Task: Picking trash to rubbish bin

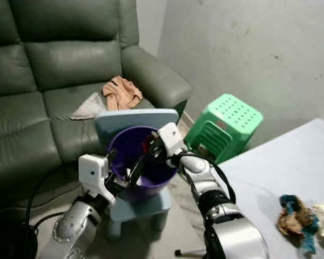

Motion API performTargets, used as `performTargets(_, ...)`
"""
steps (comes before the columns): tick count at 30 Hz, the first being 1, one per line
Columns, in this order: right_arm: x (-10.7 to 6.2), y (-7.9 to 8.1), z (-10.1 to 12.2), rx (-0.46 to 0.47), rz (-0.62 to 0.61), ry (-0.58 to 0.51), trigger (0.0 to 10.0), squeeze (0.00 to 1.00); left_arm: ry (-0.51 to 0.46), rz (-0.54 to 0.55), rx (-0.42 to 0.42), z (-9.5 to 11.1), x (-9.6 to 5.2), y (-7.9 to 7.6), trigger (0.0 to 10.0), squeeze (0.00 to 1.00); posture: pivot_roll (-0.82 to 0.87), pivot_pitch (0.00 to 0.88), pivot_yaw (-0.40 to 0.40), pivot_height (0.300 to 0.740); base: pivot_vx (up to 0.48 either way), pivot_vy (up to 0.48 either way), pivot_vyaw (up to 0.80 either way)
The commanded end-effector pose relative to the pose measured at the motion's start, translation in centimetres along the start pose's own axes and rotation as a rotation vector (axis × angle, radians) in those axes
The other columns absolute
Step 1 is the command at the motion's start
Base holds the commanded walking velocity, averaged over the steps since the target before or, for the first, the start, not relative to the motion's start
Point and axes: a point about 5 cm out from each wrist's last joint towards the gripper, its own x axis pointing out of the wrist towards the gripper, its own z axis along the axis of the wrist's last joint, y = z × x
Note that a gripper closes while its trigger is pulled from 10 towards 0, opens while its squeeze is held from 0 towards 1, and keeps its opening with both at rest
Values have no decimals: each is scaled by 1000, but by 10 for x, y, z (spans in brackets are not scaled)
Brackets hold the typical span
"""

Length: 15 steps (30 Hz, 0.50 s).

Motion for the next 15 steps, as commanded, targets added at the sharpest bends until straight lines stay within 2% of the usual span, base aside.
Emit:
performTargets(1, -9, -15, -3, -11, -40, 17, 10000, 0, 11, -29, 0, -1, 2, -10, 10000, 0, 172, 100, -219, 740, 0, 0, 0)
performTargets(9, -5, -20, 0, -24, -111, 51, 10000, 0, 26, -127, 37, -3, -1, -25, 10000, 0, 170, 115, -221, 740, 0, 0, 0)
performTargets(15, -1, -27, 1, -6, -187, 120, 10000, 0, 32, -110, 6, -6, -7, -27, 10000, 0, 156, 147, -223, 740, 0, 0, 0)
